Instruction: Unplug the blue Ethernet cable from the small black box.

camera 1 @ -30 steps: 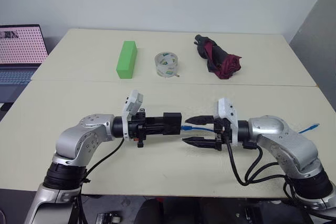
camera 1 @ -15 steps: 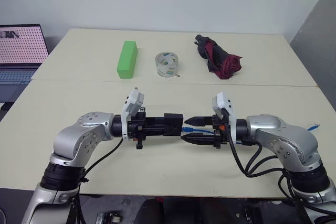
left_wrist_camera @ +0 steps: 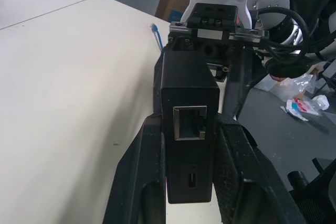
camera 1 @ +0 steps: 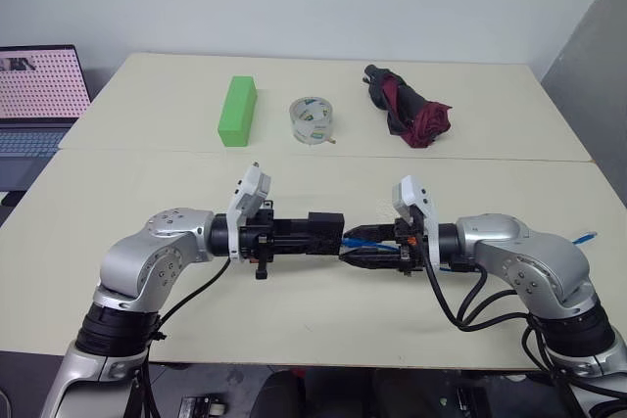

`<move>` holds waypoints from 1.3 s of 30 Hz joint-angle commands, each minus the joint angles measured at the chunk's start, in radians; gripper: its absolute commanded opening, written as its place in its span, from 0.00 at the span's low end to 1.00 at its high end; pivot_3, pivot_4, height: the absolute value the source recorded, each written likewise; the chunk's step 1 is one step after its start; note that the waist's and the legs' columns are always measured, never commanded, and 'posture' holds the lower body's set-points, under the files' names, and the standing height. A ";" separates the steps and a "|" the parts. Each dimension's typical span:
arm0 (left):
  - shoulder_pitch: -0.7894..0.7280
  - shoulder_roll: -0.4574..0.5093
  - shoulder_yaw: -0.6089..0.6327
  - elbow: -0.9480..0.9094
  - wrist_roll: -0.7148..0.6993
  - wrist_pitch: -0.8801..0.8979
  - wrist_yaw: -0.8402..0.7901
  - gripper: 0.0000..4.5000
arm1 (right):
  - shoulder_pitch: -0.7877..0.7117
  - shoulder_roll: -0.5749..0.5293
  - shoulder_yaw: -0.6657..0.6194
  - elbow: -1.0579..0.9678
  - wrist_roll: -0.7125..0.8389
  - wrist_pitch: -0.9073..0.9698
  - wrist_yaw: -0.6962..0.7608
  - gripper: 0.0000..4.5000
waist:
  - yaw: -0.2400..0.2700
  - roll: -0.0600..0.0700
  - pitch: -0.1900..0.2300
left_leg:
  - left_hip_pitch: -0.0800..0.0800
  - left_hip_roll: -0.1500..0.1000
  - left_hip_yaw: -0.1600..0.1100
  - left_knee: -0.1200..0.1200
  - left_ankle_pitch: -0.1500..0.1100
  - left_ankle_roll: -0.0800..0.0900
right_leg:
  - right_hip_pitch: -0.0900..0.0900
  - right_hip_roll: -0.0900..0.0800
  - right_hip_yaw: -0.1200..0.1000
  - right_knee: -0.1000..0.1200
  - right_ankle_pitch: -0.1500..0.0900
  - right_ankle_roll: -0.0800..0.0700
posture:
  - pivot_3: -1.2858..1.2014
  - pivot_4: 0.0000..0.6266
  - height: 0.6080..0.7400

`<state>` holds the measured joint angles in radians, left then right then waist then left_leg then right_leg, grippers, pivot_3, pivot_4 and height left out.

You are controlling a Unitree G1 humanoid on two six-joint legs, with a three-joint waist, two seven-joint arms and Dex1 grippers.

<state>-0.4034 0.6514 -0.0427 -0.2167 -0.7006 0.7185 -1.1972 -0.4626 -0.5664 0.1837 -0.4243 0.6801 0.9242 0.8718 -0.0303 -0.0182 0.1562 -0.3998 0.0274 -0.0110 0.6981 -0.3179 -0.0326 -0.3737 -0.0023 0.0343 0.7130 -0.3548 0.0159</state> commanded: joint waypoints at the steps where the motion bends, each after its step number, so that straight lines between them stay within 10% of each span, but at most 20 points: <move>1: -0.009 0.008 0.000 -0.049 -0.017 -0.004 -0.009 0.17 | -0.022 0.001 0.002 -0.015 0.002 -0.017 0.010 0.23 | 0.000 0.000 0.000 | 0.000 0.000 0.000 0.000 0.000 0.000 | 0.000 0.000 0.000 0.000 0.000 0.000 | 0.52 0.24 1.00; 16: 0.004 0.062 -0.034 -0.084 0.001 -0.040 -0.096 0.17 | -0.042 -0.022 0.002 0.002 0.017 0.000 0.062 0.01 | 0.000 0.000 0.000 | 0.000 0.000 0.000 0.000 0.000 0.000 | 0.000 0.000 0.000 0.000 0.000 0.000 | 0.52 0.24 1.00; 39: 0.090 0.128 -0.049 -0.033 0.126 -0.190 -0.110 0.17 | 0.023 -0.139 0.021 0.096 -0.131 -0.146 0.086 0.00 | 0.000 0.001 0.001 | 0.000 0.000 0.000 0.000 -0.002 0.003 | 0.000 0.000 0.000 -0.001 0.000 0.000 | 0.52 0.24 1.00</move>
<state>-0.3285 0.7653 -0.1030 -0.2587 -0.6004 0.5665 -1.2941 -0.4455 -0.6851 0.2479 -0.3657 0.6069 0.8539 0.9615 -0.0299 -0.0174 0.1568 -0.3996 0.0270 -0.0109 0.6977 -0.3197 -0.0293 -0.3736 -0.0023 0.0346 0.7121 -0.3549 0.0159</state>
